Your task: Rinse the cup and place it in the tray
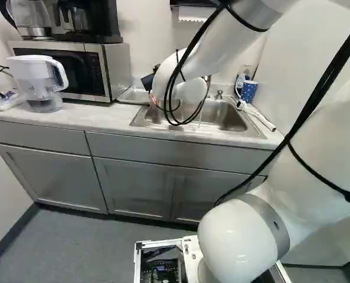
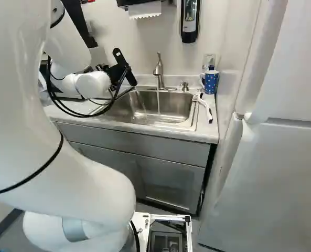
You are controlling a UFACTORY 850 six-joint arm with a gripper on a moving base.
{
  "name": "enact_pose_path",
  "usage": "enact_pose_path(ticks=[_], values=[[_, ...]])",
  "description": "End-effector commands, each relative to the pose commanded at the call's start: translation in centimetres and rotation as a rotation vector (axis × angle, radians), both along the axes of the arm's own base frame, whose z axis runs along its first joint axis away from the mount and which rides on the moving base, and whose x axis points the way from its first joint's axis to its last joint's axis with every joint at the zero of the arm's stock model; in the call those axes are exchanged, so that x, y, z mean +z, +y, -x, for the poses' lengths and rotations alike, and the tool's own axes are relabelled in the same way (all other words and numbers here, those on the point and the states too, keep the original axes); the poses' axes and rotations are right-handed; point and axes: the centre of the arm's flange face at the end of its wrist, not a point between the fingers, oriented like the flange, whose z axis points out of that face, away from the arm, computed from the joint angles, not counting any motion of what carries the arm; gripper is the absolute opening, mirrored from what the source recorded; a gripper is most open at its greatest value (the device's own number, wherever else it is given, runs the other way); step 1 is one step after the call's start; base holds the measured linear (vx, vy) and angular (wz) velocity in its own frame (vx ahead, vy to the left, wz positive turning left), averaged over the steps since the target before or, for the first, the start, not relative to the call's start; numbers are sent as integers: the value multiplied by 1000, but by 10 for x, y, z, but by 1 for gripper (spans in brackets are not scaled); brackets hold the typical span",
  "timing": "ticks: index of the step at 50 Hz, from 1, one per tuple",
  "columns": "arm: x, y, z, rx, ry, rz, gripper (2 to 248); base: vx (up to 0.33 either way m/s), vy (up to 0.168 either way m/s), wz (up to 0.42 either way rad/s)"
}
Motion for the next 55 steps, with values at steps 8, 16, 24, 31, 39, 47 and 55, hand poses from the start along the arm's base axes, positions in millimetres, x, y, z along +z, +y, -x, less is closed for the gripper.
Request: enact_pose_path(ticks=[8, 16, 24, 31, 39, 47, 55], values=[[0, 0, 0, -10, 21, -81, 125, 0, 0, 0], [0, 0, 0, -21, 41, -162, 125, 0, 0, 0], [0, 0, 0, -31, 62, -243, 125, 0, 0, 0], [0, 0, 0, -40, 80, -313, 125, 0, 0, 0], [0, 0, 0, -51, 100, -394, 125, 0, 0, 0], [0, 0, 0, -61, 121, -475, 125, 0, 0, 0], [0, 0, 0, -71, 142, -556, 125, 0, 0, 0]])
